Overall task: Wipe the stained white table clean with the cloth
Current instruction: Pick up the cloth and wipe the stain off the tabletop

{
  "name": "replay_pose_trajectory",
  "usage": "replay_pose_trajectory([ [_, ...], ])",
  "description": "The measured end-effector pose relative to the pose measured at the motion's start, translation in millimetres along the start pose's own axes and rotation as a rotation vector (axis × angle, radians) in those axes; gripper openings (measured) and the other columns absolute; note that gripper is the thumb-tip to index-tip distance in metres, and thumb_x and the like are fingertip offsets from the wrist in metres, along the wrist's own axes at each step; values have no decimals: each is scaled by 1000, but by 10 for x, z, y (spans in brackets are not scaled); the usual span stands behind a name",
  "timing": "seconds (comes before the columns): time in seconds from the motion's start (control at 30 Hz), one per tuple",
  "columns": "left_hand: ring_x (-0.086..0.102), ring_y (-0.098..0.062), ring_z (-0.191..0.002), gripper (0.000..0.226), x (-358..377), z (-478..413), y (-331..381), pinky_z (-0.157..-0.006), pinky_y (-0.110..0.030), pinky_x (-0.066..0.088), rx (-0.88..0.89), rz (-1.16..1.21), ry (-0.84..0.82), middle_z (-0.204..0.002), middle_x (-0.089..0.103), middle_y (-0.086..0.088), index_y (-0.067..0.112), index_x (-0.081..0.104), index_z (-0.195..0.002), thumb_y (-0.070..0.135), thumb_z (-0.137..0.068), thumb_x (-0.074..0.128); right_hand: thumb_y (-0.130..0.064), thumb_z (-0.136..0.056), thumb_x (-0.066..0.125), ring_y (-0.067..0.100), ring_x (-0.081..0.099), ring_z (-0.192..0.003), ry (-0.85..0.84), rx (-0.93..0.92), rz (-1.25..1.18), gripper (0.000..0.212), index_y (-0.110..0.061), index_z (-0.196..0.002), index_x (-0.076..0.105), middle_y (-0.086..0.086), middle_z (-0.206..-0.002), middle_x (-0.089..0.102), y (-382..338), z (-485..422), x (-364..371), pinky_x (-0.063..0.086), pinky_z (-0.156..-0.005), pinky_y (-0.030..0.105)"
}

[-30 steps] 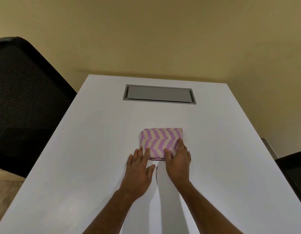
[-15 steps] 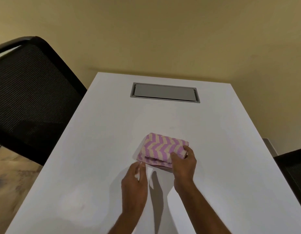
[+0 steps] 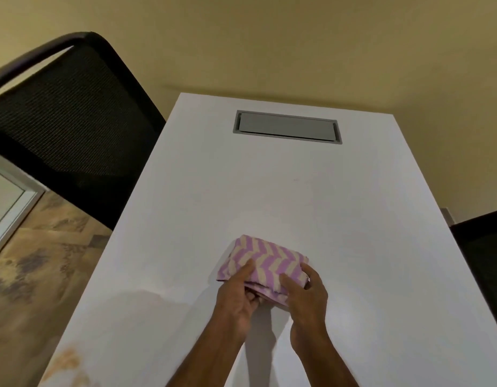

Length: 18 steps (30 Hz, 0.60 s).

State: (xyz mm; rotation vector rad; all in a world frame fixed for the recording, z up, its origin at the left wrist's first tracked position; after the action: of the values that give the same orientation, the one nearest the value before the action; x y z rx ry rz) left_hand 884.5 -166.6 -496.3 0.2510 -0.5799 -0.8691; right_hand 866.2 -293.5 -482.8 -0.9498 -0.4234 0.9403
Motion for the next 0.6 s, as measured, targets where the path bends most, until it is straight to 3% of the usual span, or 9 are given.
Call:
replay_pose_trajectory([
  [0.17, 71, -33, -101, 29, -286, 249, -2, -73, -37, 62, 79, -46, 33, -109, 74, -15, 15, 63, -110, 19, -86, 78, -24, -93, 73, 27, 58, -123, -37, -122, 323, 63, -23, -148, 42, 8, -144, 50, 57, 380, -45, 57, -101, 49],
  [0.27, 75, -31, -94, 28, -489, 423, 53, -68, -36, 63, 140, -59, 45, -103, 77, -14, 13, 65, -112, 16, -87, 76, -34, -94, 72, 29, 46, -141, -24, -356, 632, 78, -21, -157, 28, 8, -160, 34, 29, 692, -59, 39, -116, 55],
  [0.37, 75, -29, -94, 27, -671, 629, 120, -70, -35, 63, 190, -87, 29, -103, 78, -11, 15, 65, -116, 15, -90, 73, -45, -94, 68, 25, 25, -155, -209, -617, 872, 82, -22, -160, 24, 4, -167, 25, 82, 1001, 70, 23, -125, 52],
  [0.47, 73, -27, -98, 30, -833, 853, 158, -72, -29, 61, 219, -221, 22, -108, 76, -9, 17, 63, -121, 26, -93, 69, -56, -96, 60, 25, 4, -160, -415, -703, 1125, 87, -28, -162, 11, 2, -172, 8, 284, 1165, 270, 10, -130, 47],
  [0.6, 77, -19, -83, 19, -1132, 1125, 260, -68, -26, 61, 278, -354, -46, -95, 79, -10, 17, 74, -105, 30, -94, 66, -59, -90, 67, 22, 4, -160, -516, -708, 1246, 98, -33, -162, 6, -3, -172, 7, 500, 1407, 548, 12, -130, 43],
])
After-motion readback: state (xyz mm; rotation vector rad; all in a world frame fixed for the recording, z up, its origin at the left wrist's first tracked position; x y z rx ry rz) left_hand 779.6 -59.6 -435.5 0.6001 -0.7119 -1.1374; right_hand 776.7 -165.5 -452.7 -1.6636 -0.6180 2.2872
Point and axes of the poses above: each hand's wrist, its own z-axis away from the middle knuckle, its own x-axis out of the palm, y = z × x, the point moved 3 cm from there along -z, towards the middle knuckle
